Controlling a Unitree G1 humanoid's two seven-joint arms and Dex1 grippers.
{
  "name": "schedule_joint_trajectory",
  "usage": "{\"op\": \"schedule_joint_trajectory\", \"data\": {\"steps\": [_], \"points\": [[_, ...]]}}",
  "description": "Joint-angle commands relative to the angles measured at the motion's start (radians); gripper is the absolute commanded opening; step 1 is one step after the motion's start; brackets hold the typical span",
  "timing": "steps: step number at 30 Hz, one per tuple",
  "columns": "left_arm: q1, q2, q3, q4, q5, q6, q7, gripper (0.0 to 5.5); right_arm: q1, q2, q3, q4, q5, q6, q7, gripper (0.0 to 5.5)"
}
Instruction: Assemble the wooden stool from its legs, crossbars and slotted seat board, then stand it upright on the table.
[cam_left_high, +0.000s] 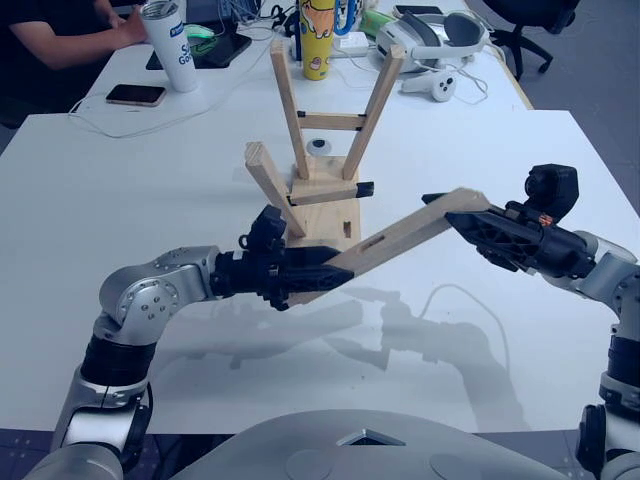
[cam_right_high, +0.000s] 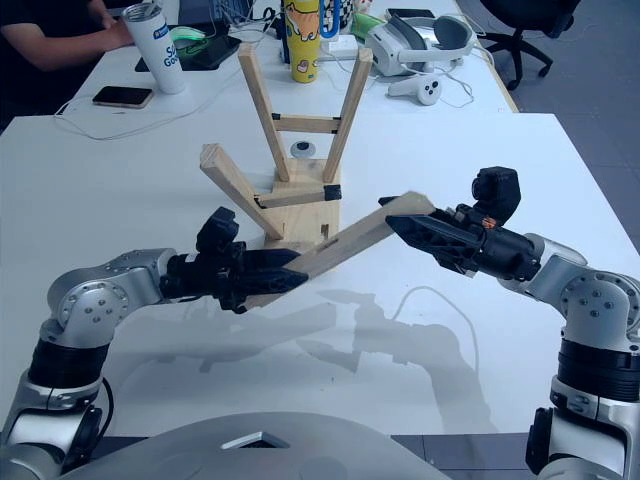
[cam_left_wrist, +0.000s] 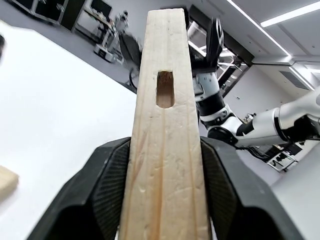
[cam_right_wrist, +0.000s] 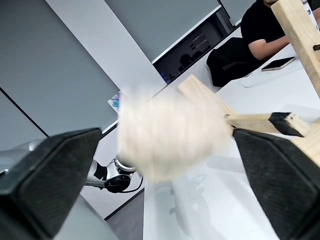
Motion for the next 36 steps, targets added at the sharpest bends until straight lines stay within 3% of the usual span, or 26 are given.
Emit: {"op": "schedule_joint_trajectory", "data": {"steps": [1, 16, 21, 22, 30, 33, 36], "points": [[-0.001, 0.014, 0.002, -0.005, -0.001, 0.024, -0.013, 2.06, 0.008, 0.004, 0.027, -0.013, -0.003, 0.016, 0.002, 4.22], [0.01, 0.018, 0.01, -0.021, 0.008, 0.047, -0.026, 2.06, 0.018, -0.01, 0.041, -0.015, -0.042, -0.005, 0.011, 2.1], [0.014, 0.011, 0.005, -0.013, 0.046, 0.02, -0.019, 2.06, 0.028, -0.01, 0.044, -0.023, -0.052, -0.006, 0.016, 2.1], [0.013, 0.003, 0.009, -0.007, 0.046, 0.018, -0.012, 2.43, 0.03, -0.013, 0.045, -0.024, -0.056, -0.006, 0.02, 2.1], [0.032, -0.042, 0.034, -0.001, 0.09, -0.046, 0.043, 3.43, 0.052, -0.116, 0.076, 0.006, -0.187, -0.039, 0.137, 2.1], [0.064, 0.0, -0.039, 0.007, 0.231, -0.128, 0.034, 3.74, 0.056, -0.223, 0.083, 0.077, -0.285, -0.09, 0.254, 2.09], [0.106, 0.032, -0.175, 0.023, 0.503, -0.349, 0.047, 3.74, -0.056, -0.283, 0.089, 0.224, -0.351, -0.131, 0.335, 2.09]]}}
